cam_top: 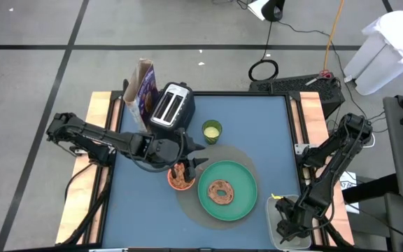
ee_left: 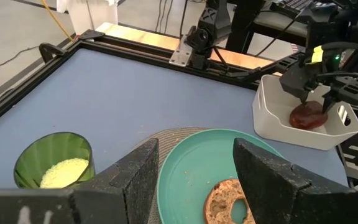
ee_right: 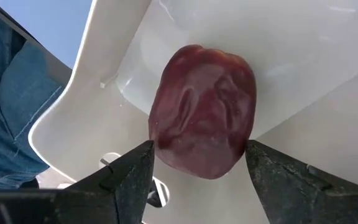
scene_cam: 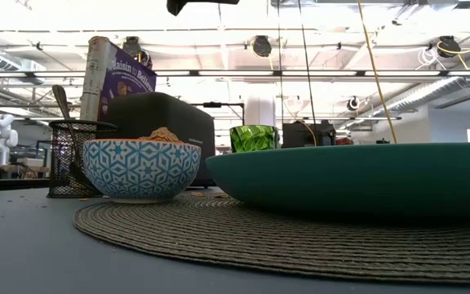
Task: Arrange a breakfast setting
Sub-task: Put the apple on the gray table mat
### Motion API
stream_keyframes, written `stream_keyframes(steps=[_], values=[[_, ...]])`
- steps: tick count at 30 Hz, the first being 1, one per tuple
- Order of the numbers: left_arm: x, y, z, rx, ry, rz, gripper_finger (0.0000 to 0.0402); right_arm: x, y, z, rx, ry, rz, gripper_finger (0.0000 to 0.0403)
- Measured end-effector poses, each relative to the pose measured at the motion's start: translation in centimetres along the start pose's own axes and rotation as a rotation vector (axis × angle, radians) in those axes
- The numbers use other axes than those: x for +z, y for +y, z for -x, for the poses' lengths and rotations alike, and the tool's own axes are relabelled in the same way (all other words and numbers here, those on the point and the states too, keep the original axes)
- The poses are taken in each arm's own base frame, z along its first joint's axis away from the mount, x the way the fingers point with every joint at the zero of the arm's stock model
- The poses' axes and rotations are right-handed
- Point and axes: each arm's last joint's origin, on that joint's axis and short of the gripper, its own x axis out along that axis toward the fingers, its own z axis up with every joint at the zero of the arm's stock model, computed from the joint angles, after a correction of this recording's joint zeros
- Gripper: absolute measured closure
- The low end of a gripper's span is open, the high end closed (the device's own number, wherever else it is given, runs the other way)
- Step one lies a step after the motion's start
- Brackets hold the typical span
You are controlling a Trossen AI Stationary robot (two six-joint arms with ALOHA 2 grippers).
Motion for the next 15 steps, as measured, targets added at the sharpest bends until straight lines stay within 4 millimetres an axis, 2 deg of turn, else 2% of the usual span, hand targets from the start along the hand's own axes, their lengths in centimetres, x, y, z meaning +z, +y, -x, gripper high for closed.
stream_keyframes(steps=[6, 15], values=[[0.0, 0.0, 0.0, 0.0, 0.0, 0.0, 0.0188, 0.16, 0.05, 0.01, 0.019, -0.052, -0.018, 0.0147], [0.0, 0.0, 0.0, 0.0, 0.0, 0.001, 0.0188, 0.18, 0.0, 0.01, 0.014, -0.054, 0.0, 0.0069]])
